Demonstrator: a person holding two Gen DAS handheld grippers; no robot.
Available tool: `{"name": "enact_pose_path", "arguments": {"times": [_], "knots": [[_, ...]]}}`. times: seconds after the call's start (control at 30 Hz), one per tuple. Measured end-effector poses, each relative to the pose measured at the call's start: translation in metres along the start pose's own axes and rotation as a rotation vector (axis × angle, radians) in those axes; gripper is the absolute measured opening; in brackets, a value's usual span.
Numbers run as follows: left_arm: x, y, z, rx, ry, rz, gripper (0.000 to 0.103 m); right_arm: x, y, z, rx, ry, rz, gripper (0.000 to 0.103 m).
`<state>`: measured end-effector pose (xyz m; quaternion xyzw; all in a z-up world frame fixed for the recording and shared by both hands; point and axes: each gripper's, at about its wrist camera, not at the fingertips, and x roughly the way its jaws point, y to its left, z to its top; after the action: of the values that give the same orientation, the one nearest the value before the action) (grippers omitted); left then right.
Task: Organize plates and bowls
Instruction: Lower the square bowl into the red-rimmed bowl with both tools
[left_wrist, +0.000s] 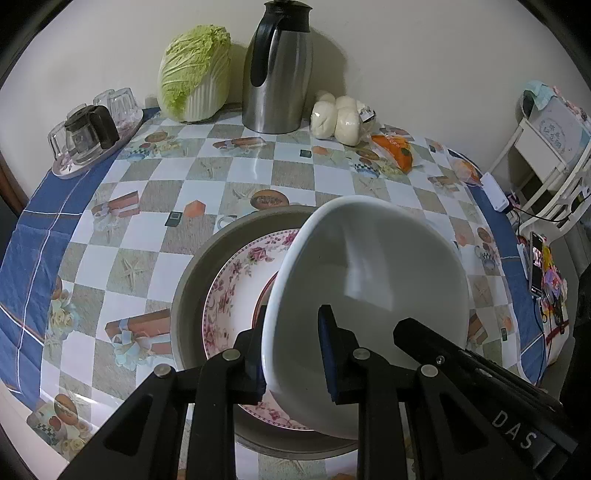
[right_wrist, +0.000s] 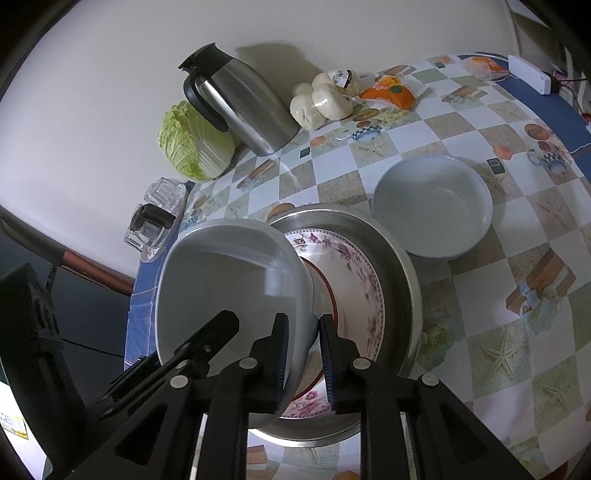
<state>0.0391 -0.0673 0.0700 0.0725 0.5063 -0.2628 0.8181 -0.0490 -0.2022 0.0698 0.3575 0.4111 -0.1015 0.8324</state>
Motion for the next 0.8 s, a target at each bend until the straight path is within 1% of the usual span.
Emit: {"name": "enact_pose_path", "arguments": {"times": [0.13,0.2,0.37,0.5,0.73,0.8], "knots": [[0.0031,0.0024,-0.0001,-0.006,0.011,-0.001,0.024,0.0021,-0.0005,-0.0010,0.001,0.006,-0.003,0.021],[0.0044,0.0038,-0.0002,-0.012,0.016,0.000,0.026,0.0026,-0.0005,-0.0010,0.001,0.007,-0.002,0.021],[0.0066,0.0075,-0.0004,-0.026,0.024,-0.019,0.027,0.0038,-0.0005,-0.0005,0.003,0.008,0.003,0.022],[0.0082,0.0080,-0.0006,-0.034,0.035,-0.038,0.031,0.0036,-0.0011,0.0000,0.008,0.008,0.009,0.023],[0.0070,0.0072,-0.0007,-0.037,0.039,-0.040,0.031,0.0031,-0.0012,0.0000,0.009,0.008,0.009,0.023],[0.0066,0.0074,-0.0004,-0.039,0.038,-0.041,0.033,0.0032,-0.0013,0.0000,0.008,0.008,0.008,0.023]]}}
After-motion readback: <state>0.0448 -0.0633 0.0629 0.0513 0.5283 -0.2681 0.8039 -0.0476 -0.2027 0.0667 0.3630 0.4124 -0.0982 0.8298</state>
